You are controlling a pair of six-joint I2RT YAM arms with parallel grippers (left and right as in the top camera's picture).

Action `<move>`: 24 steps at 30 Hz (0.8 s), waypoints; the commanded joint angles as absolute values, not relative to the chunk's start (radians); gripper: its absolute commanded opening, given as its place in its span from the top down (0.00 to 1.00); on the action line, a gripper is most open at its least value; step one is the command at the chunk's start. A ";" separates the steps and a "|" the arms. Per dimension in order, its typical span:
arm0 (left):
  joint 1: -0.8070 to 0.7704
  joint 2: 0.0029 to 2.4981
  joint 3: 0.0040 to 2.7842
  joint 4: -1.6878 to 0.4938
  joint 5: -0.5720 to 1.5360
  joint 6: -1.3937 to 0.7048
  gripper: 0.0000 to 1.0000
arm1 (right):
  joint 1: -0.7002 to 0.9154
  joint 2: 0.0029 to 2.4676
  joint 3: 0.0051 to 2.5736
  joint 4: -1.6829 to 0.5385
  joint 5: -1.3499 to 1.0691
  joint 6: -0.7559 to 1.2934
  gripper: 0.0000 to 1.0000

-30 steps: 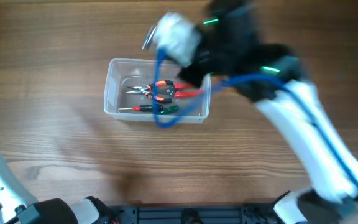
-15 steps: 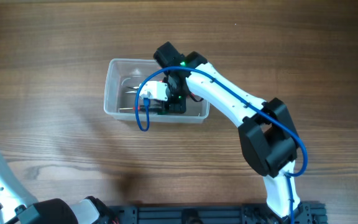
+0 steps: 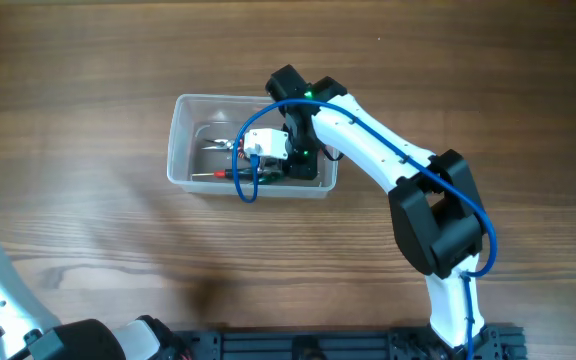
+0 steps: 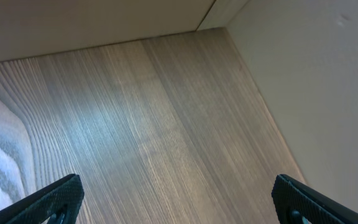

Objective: Pack container
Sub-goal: 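Lower the socket wrench into the container and release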

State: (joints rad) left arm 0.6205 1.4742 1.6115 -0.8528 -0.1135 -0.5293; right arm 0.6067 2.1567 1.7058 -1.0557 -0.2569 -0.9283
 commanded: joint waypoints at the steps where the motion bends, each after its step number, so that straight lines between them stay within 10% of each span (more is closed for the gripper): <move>1: 0.624 1.473 1.621 -0.850 -0.109 -0.539 0.00 | 0.614 2.166 1.700 -1.068 -0.288 -0.937 0.60; 3: 0.624 1.473 1.621 -0.850 -0.109 -0.539 0.00 | 0.614 2.163 1.701 -1.065 -0.281 -0.899 0.46; 12: 0.624 1.473 1.621 -0.850 -0.109 -0.539 0.00 | 0.614 2.034 1.985 -1.098 0.076 -0.527 0.48; 24: 0.624 1.473 1.621 -0.850 -0.109 -0.539 0.00 | 0.614 1.517 2.171 -1.113 0.453 -0.367 0.15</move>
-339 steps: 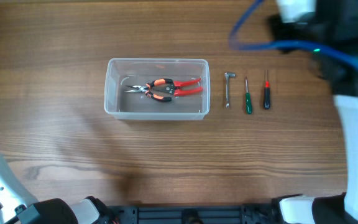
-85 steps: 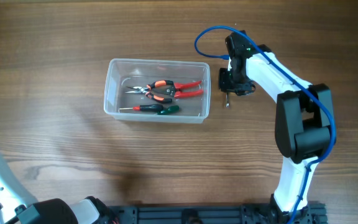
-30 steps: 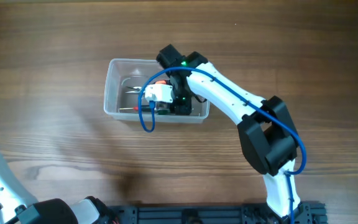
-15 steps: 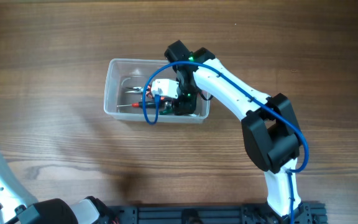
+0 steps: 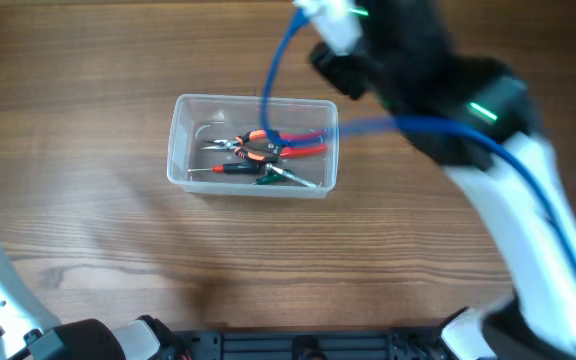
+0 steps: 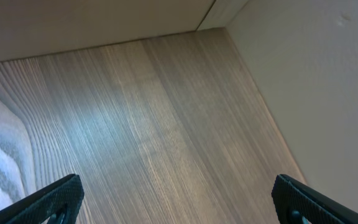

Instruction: Pack container

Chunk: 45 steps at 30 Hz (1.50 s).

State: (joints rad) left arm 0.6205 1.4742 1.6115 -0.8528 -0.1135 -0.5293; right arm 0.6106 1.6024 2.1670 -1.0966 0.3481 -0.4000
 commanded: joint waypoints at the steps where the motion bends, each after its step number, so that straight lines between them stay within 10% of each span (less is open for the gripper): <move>1: 0.624 1.473 1.621 -0.850 -0.109 -0.539 0.00 | 0.614 1.481 2.171 -1.120 0.453 -0.366 0.00; 29: 0.624 1.473 1.621 -0.850 -0.109 -0.539 0.00 | 0.479 1.065 2.074 -1.363 0.199 -0.276 0.00; 45: 0.624 1.473 1.621 -0.850 -0.109 -0.538 0.00 | -0.045 0.348 0.631 -0.660 -0.211 -0.078 0.00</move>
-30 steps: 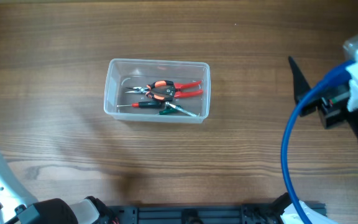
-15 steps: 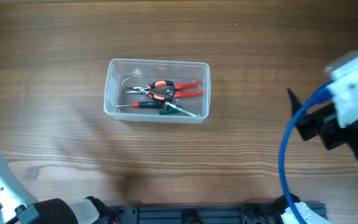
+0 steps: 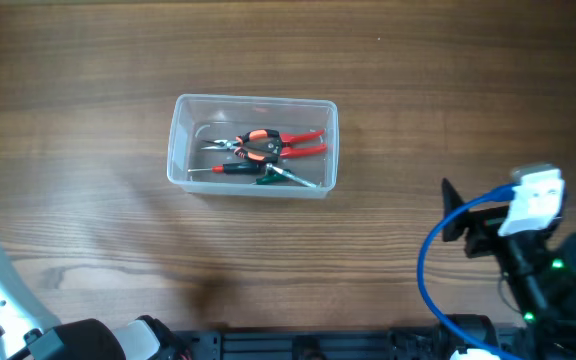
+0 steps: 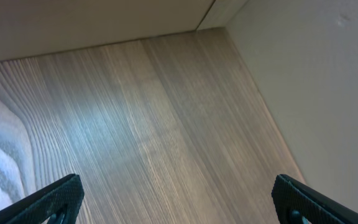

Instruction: Pack container

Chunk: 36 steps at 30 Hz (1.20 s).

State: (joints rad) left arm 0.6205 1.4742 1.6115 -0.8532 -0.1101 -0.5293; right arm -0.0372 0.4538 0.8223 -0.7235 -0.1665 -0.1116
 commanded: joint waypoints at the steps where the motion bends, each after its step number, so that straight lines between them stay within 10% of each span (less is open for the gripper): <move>1: 0.624 1.473 1.621 -0.850 -0.109 -0.539 0.00 | -0.045 0.310 0.545 -0.617 -0.230 -0.078 0.00; 11: 0.624 1.473 1.621 -0.850 -0.109 -0.539 0.00 | -0.046 0.080 0.140 -0.419 -0.314 0.003 0.00; 36: 0.624 1.474 1.621 -0.850 -0.109 -0.539 0.00 | -0.046 0.002 0.137 -0.411 -0.255 -0.052 0.00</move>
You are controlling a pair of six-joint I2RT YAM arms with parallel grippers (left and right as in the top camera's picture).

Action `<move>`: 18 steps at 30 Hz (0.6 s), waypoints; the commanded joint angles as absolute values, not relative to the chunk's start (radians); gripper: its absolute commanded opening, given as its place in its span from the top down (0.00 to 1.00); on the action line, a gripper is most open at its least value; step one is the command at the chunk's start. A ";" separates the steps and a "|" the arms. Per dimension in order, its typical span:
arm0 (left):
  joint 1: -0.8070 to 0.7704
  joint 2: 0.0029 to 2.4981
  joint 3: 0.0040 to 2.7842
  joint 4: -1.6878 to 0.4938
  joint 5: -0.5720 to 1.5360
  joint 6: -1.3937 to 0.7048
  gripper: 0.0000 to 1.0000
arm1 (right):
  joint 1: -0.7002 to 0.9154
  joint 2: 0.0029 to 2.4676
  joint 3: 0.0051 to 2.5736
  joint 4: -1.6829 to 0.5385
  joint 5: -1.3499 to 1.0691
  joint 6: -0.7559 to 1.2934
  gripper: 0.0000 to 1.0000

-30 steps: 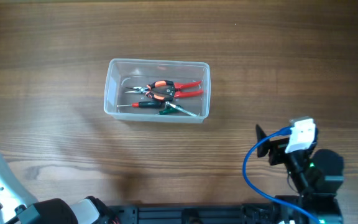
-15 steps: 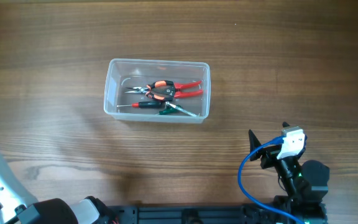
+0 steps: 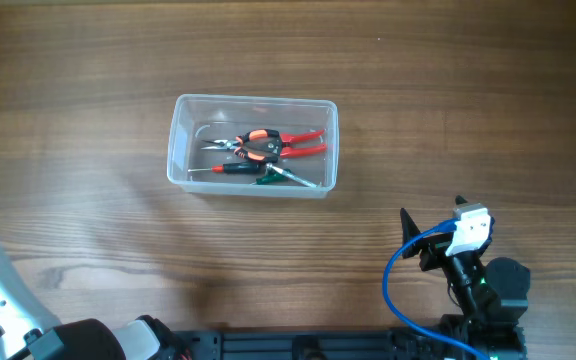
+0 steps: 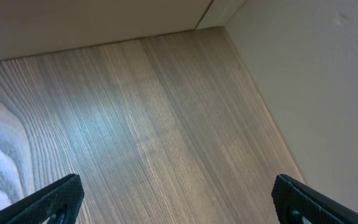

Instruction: Pack container

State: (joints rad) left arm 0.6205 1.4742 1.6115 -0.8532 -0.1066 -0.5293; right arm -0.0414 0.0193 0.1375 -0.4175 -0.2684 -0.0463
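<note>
The clear plastic container stands mid-table. Inside lie red-handled pliers, a small black-and-red screwdriver and a green-handled tool. My right arm is folded at the lower right by its base, with the right gripper pointing left, far from the container; whether it is open or shut is not visible. In the left wrist view my left gripper is open over bare wood, its fingers wide apart with nothing between them.
A blue cable loops beside the right arm. Part of the white left arm shows at the table's left edge. In the left wrist view, pale walls border the wood.
My right arm has drawn in farther toward its base, lower and to the left of where it was. The left gripper and the container's contents are unchanged.
My right gripper was down inside the container over the tools. Then it was high above the container's right end, with the tools lying inside. Later it was at the lower right, and now it is folded near its base. The left gripper stayed open throughout.
</note>
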 commanded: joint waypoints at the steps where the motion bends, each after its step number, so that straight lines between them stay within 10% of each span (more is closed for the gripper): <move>1: 0.625 1.475 1.621 -0.850 -0.109 -0.538 0.00 | -0.045 0.002 0.137 -0.411 -0.255 -0.052 0.00; 18: 0.120 0.735 1.350 -0.768 -0.175 -0.501 0.00 | -0.046 0.002 0.137 -0.411 -0.255 -0.052 0.00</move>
State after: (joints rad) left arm 0.1360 0.7929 1.5120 -0.8124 -0.1078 -0.5285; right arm -0.0414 0.0170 0.1375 -0.4175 -0.2684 -0.0463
